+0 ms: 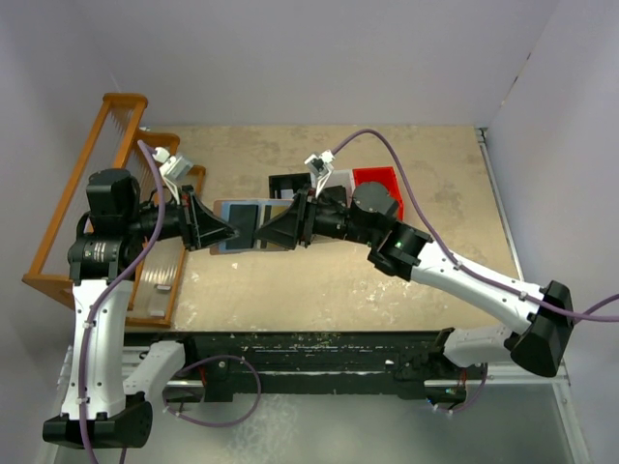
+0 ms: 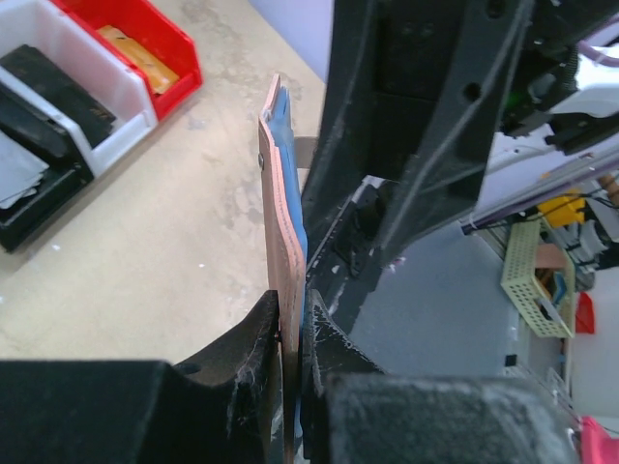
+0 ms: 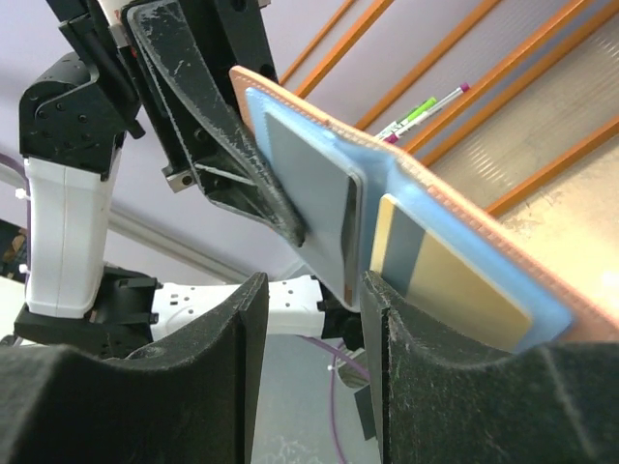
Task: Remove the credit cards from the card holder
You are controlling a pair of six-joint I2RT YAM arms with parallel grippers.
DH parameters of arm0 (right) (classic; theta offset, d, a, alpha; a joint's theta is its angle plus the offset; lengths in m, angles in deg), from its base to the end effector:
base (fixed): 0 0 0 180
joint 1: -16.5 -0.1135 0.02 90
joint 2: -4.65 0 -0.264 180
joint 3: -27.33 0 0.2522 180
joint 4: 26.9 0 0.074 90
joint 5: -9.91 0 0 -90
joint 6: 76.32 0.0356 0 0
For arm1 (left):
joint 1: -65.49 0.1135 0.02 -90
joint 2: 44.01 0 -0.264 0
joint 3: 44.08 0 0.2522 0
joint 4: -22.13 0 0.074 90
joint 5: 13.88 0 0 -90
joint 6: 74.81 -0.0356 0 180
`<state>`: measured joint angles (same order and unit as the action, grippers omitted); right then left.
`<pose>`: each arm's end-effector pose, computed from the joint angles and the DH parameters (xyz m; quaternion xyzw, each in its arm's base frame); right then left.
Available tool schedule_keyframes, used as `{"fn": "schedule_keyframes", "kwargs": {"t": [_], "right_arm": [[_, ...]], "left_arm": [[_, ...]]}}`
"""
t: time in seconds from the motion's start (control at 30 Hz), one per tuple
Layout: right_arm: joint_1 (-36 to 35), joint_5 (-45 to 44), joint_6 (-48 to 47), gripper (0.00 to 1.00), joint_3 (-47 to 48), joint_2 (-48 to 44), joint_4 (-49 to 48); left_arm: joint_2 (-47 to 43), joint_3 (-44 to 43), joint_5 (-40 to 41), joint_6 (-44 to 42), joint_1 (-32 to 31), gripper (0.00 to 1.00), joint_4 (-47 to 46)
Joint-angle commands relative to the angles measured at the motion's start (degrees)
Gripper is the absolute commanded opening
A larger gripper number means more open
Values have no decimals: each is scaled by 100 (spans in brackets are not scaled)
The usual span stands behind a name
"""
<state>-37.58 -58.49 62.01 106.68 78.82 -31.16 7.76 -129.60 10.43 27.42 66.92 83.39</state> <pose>0.1682 0.2545 0.4078 -0.1746 0.6271 0.6600 0.3751 0.1457 -0.0288 0.4200 0.1939 0.7466 -0.5027 0.3902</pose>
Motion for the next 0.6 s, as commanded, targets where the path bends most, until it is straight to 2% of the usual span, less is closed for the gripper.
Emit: {"fn": "schedule_keyframes", "kwargs": {"t": [0.0, 0.33, 0.57], "right_arm": [[-19, 19, 4, 45, 21, -174, -410], [-21, 204, 26, 43, 34, -114, -384], [-22, 632, 288, 30, 73, 107, -913]], "left_arm": [[-64, -182, -852, 260, -3, 0, -325], [-56, -157, -1433, 723, -3, 0, -594], [-97, -49, -1438, 803, -3, 0, -673]]}}
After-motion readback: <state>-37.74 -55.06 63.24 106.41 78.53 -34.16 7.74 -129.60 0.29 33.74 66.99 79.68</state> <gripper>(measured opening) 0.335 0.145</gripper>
